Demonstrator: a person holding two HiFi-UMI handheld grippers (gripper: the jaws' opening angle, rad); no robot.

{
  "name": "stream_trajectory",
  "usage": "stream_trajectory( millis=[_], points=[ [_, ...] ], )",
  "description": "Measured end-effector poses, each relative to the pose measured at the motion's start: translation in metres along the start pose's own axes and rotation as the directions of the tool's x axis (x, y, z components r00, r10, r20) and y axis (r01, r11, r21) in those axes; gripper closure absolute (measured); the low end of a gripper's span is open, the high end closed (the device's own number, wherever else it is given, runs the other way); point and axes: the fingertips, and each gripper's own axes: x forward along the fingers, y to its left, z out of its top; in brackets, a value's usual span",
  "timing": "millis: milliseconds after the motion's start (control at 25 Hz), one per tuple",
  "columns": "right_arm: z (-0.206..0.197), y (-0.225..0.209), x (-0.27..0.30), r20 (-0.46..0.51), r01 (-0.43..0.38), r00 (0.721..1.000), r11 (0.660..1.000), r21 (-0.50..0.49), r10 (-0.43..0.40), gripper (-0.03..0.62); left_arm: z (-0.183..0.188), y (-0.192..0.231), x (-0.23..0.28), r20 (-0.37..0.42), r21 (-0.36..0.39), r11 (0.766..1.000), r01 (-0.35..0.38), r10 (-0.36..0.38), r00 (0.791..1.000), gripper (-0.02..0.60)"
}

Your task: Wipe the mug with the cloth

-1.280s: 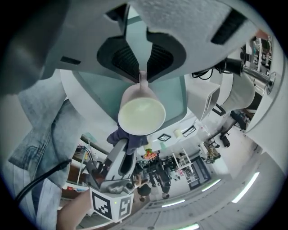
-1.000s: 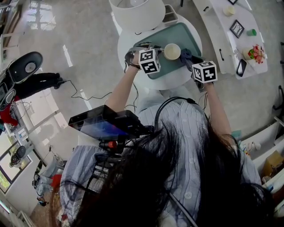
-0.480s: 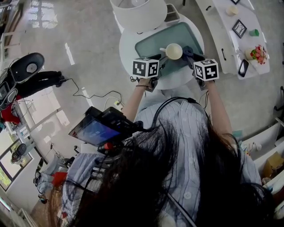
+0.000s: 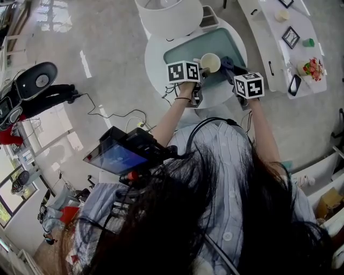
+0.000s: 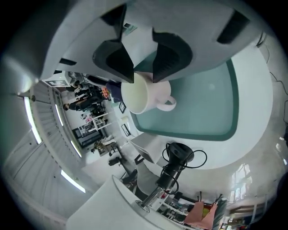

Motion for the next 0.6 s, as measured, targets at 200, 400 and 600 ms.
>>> stream_trajectory(
  millis=[200,400,600],
  points=[
    [0.001,0.0,0.0,-0.001,-0.005,1.0,1.0,-0.004,0.005,0.487,0.002,0.002,0.0,-0.033,-0.013,1.0,-0.002,0.002,0.999,0.448],
    [0.004,0.001,0.0,0.008,-0.012,1.0,1.0,-0.012,0.012,0.487,0.003,0.004,-0.004,-0.094,0.069,0.998,-0.007,0.014,0.996,0.462],
    [0.009,0.0,0.002,0.01,-0.019,1.0,1.0,-0.018,0.02,0.488,0.012,0.007,-0.008,-0.124,0.156,0.987,-0.025,0.045,0.991,0.494]
  ],
)
